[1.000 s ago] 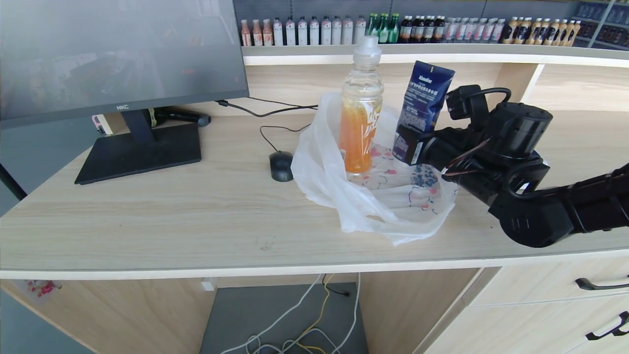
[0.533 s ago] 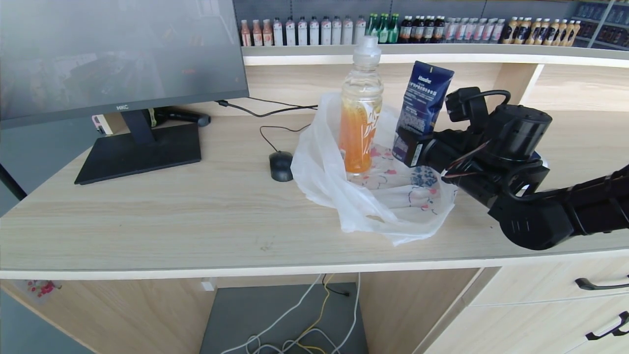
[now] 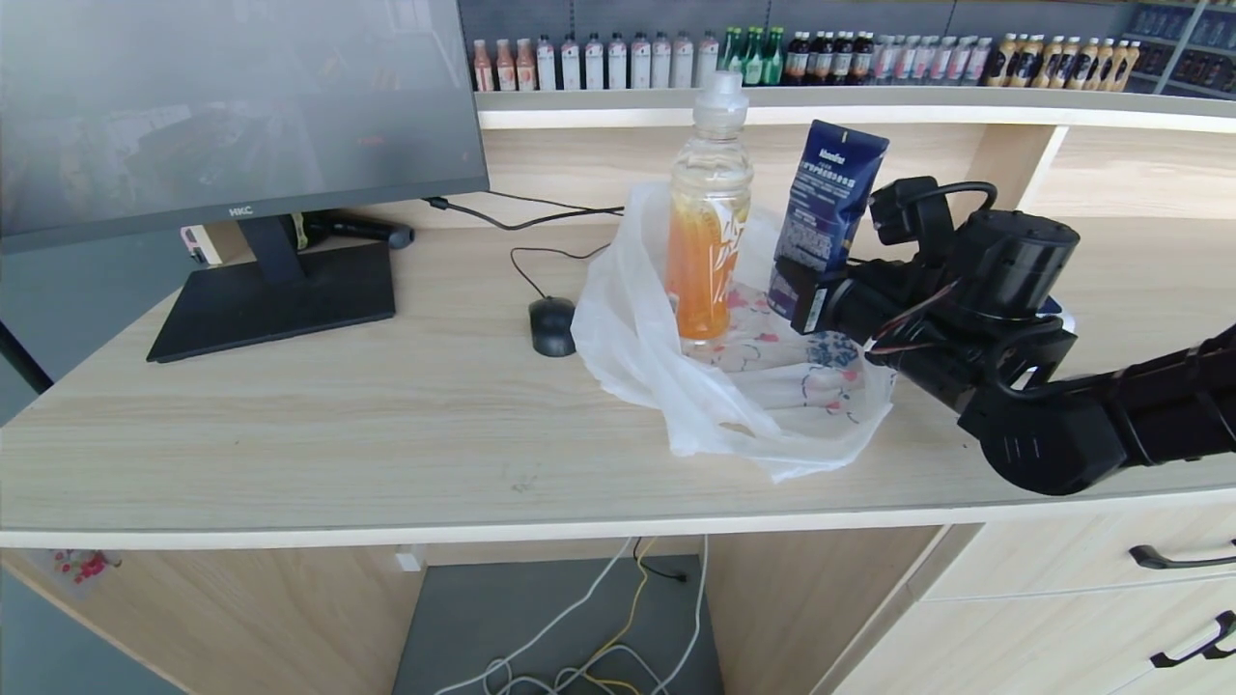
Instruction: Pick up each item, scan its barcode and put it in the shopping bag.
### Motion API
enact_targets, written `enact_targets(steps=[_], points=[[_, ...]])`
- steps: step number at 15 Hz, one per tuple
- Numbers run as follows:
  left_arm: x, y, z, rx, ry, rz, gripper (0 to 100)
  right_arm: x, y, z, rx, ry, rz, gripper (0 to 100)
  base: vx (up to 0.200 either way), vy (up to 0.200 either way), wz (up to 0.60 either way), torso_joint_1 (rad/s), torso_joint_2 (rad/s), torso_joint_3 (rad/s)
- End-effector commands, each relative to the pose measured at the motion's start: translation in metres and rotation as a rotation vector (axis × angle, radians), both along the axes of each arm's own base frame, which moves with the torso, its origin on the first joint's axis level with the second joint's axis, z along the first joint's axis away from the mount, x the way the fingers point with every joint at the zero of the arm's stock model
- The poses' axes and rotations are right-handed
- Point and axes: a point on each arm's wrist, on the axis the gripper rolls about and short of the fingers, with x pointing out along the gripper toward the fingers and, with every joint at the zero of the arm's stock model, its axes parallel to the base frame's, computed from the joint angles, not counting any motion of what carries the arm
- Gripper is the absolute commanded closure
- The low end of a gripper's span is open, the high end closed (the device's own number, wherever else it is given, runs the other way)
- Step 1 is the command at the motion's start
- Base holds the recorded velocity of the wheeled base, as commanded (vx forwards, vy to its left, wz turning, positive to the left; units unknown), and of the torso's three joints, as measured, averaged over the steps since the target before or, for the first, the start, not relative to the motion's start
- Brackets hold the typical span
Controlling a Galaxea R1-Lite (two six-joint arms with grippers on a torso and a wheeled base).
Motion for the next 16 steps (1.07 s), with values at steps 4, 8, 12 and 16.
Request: enact_targets(steps=[4, 8, 12, 16], points=[[0.000, 0.000, 0.000, 0.000, 0.000, 0.000, 100, 0.000, 0.000, 0.002, 0.009, -0.010, -0.001, 0, 0.000, 0.000, 0.00, 0.000, 0.00, 0.000], [0.000, 0.000, 0.000, 0.000, 0.000, 0.000, 100, -0.001, 0.000, 0.002, 0.011, -0.021, -0.001, 0, 0.000, 0.000, 0.00, 0.000, 0.00, 0.000], [0.000, 0.000, 0.000, 0.000, 0.000, 0.000, 100, -0.006, -0.002, 0.009, 0.048, -0.074, 0.006, 0, 0.000, 0.000, 0.00, 0.000, 0.00, 0.000], [0.000, 0.000, 0.000, 0.000, 0.000, 0.000, 100, -0.034, -0.013, 0.052, 0.095, -0.179, 0.009, 0, 0.000, 0.000, 0.00, 0.000, 0.00, 0.000]])
